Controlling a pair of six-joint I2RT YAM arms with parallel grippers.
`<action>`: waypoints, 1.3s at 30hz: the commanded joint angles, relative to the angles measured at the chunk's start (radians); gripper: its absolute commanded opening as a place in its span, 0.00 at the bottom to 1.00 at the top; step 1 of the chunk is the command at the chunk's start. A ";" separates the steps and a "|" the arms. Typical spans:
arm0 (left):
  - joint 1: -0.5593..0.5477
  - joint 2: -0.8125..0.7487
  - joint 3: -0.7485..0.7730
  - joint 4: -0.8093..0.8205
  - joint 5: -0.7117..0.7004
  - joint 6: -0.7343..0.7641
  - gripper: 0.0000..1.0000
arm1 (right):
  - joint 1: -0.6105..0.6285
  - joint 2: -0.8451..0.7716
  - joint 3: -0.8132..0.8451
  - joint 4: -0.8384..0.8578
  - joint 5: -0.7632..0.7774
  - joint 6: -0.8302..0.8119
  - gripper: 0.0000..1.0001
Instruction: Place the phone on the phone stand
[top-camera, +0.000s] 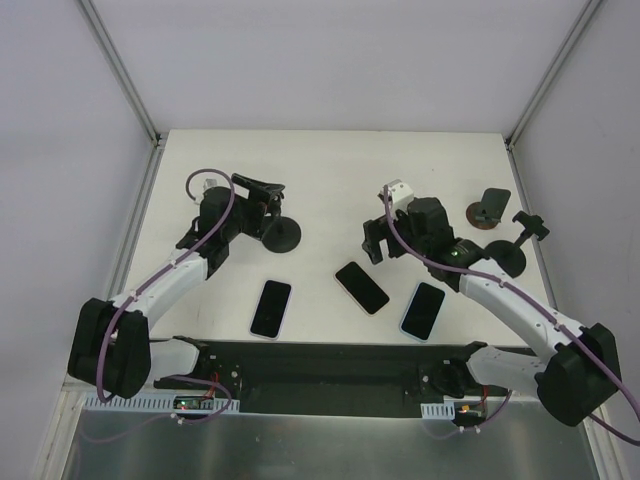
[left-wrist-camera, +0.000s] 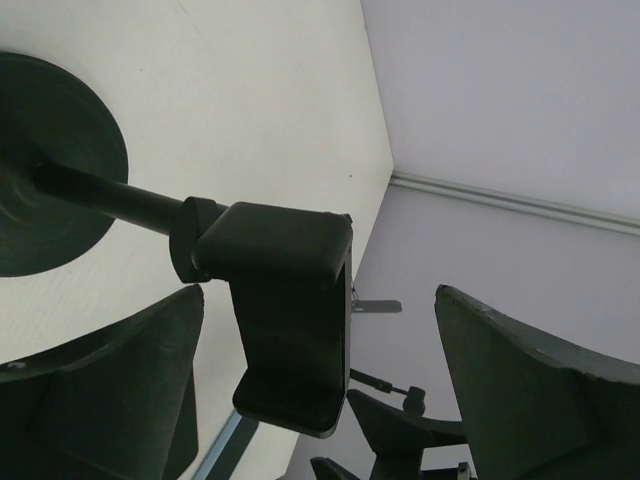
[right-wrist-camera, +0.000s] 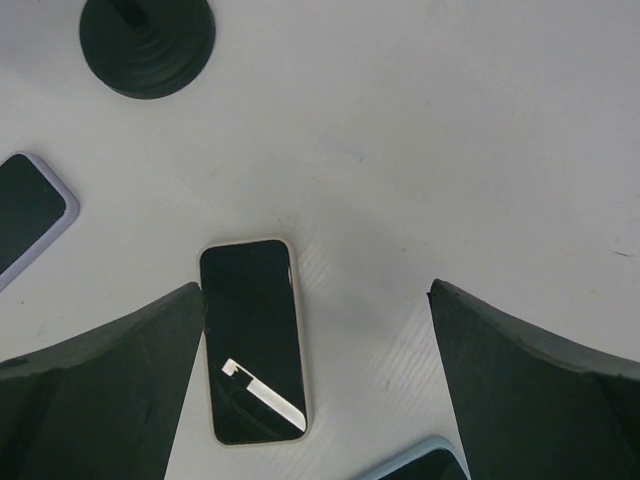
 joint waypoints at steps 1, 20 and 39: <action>-0.013 0.011 0.040 0.036 0.023 0.001 0.99 | 0.017 0.030 -0.026 0.180 -0.142 0.044 0.96; 0.084 -0.503 0.159 -0.303 -0.132 0.976 0.99 | 0.378 0.470 0.418 0.446 0.180 0.225 0.87; 0.017 -0.395 0.305 -0.461 -0.046 1.222 0.99 | 0.407 0.702 0.657 0.333 0.233 0.070 0.56</action>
